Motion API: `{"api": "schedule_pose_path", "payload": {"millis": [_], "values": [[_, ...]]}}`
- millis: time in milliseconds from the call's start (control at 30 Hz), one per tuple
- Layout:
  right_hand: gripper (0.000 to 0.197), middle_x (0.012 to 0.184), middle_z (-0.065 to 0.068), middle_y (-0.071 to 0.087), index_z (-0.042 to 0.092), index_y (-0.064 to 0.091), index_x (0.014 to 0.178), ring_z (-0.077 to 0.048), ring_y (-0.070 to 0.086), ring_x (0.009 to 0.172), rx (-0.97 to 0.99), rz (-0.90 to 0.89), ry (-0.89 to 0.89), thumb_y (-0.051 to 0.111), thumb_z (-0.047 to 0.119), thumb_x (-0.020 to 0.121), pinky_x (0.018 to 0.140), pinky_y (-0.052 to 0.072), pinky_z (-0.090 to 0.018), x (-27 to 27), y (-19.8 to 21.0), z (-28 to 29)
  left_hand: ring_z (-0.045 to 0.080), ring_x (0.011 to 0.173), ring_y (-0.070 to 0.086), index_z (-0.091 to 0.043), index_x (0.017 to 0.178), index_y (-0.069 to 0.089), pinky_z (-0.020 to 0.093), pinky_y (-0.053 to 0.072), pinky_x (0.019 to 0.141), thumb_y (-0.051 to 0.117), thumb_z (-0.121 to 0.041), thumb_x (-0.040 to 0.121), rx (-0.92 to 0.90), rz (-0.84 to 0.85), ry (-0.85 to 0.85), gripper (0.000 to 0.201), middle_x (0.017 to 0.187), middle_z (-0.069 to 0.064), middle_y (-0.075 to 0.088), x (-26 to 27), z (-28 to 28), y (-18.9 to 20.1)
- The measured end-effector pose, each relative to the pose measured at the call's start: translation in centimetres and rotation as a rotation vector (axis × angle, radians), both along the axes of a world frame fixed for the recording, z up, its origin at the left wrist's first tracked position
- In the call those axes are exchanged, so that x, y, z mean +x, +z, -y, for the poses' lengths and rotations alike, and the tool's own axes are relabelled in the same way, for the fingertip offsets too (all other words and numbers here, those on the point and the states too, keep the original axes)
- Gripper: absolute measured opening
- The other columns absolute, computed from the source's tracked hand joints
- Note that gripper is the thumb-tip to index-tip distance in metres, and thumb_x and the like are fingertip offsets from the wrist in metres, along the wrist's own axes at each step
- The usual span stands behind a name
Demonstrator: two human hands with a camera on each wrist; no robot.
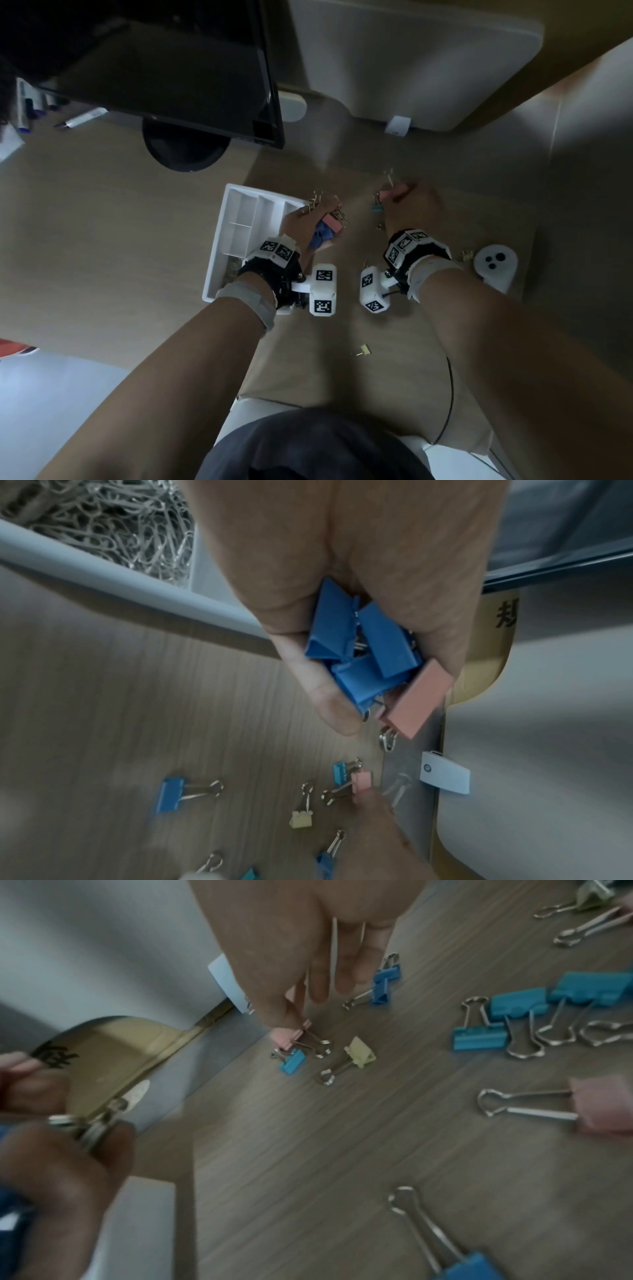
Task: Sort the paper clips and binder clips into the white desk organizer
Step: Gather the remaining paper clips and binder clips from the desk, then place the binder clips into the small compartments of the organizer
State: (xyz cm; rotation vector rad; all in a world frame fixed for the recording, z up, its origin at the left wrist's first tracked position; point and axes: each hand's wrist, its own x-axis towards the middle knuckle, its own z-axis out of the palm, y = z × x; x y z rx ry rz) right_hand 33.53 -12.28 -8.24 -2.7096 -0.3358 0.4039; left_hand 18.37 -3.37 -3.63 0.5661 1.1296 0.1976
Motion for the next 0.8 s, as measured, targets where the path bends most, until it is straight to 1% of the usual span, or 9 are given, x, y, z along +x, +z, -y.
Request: {"api": "schedule_pose_path", "payload": {"millis": [67,167,233,267,367,500,600,667,800], "values": [[0.039,0.099,-0.015,0.066,0.007,0.059,0.102,-0.035,0.062,0.091,0.015,0.055,0.012,0.058,0.042,0.084,0.083,0.051,-0.046,-0.3,0.4,-0.3,0.018,0.053,0.035,-0.015,0.076,0.042,0.022,0.037,0.044,0.061,-0.013,0.094,-0.007,-0.002,0.006,0.026,0.062,0.006,0.036,-0.3,0.4,-0.3],[0.036,0.102,-0.013,0.063,0.008,0.057,0.108,-0.034,0.064,0.091,-0.019,-0.036,0.065,0.058,0.038,0.088,0.088,0.051,-0.05,-0.5,0.6,-0.7,0.019,0.061,0.032,-0.015,0.078,0.043,0.023,0.039,0.045,0.063,-0.016,0.093,-0.018,-0.006,-0.021,0.025,0.069,0.007,0.032,-0.8,0.7,-0.5],[0.034,0.105,-0.011,0.064,0.01,0.056,0.113,-0.032,0.065,0.094,-0.02,-0.098,0.058,0.06,0.036,0.091,0.086,0.051,-0.044,-0.4,0.6,-0.6,0.021,0.062,0.036,-0.012,0.083,0.047,0.024,0.044,0.048,0.066,-0.017,0.091,-0.041,0.008,-0.03,0.021,0.072,0.011,0.033,-1.3,0.6,-0.5],[0.035,0.108,-0.011,0.064,0.01,0.055,0.116,-0.03,0.065,0.096,-0.032,-0.108,0.067,0.061,0.034,0.092,0.081,0.049,-0.038,-0.1,0.6,-0.7,0.022,0.061,0.038,-0.009,0.089,0.049,0.026,0.046,0.049,0.067,-0.017,0.09,-0.049,0.016,-0.028,0.019,0.072,0.012,0.034,-1.5,0.5,-0.5],[0.036,0.105,-0.006,0.063,0.011,0.054,0.119,-0.023,0.063,0.095,-0.087,-0.105,0.125,0.064,0.034,0.093,0.07,0.035,-0.03,0.3,0.8,-0.8,0.022,0.062,0.039,-0.007,0.103,0.049,0.027,0.048,0.051,0.069,-0.018,0.089,-0.059,0.013,0.006,0.027,0.074,0.011,0.033,-1.7,0.2,-0.9],[0.03,0.091,0.0,0.064,0.019,0.061,0.104,-0.02,0.065,0.081,-0.078,-0.071,0.13,0.066,0.042,0.086,0.063,0.037,-0.029,0.1,0.1,-0.9,0.022,0.061,0.039,-0.008,0.09,0.052,0.027,0.049,0.054,0.07,-0.018,0.088,-0.047,-0.024,0.013,0.021,0.067,0.01,0.035,-1.9,0.3,-1.1],[0.028,0.098,-0.001,0.063,0.019,0.061,0.105,-0.02,0.061,0.087,-0.088,-0.106,0.121,0.069,0.039,0.086,0.068,0.034,-0.03,0.0,0.2,-0.6,0.02,0.053,0.04,-0.009,0.073,0.049,0.028,0.048,0.054,0.069,-0.017,0.089,-0.032,-0.021,0.018,0.026,0.053,0.007,0.038,-2.2,0.5,-1.1],[0.026,0.1,-0.003,0.067,0.019,0.063,0.104,-0.023,0.066,0.091,-0.045,-0.127,0.092,0.07,0.037,0.086,0.068,0.043,-0.03,0.1,0.1,-0.5,0.019,0.048,0.04,-0.012,0.064,0.044,0.028,0.044,0.053,0.068,-0.016,0.09,-0.017,-0.02,0.014,0.036,0.047,0.005,0.038,-2.3,0.5,-1.2],[0.025,0.103,-0.009,0.07,0.013,0.061,0.11,-0.027,0.067,0.095,0.018,-0.115,0.053,0.062,0.03,0.093,0.076,0.051,-0.034,0.0,0.7,-0.4,0.02,0.052,0.039,-0.011,0.068,0.047,0.029,0.047,0.054,0.073,-0.018,0.086,-0.032,-0.022,0.044,0.032,0.051,0.008,0.039,-2.6,0.7,-1.5]]}}
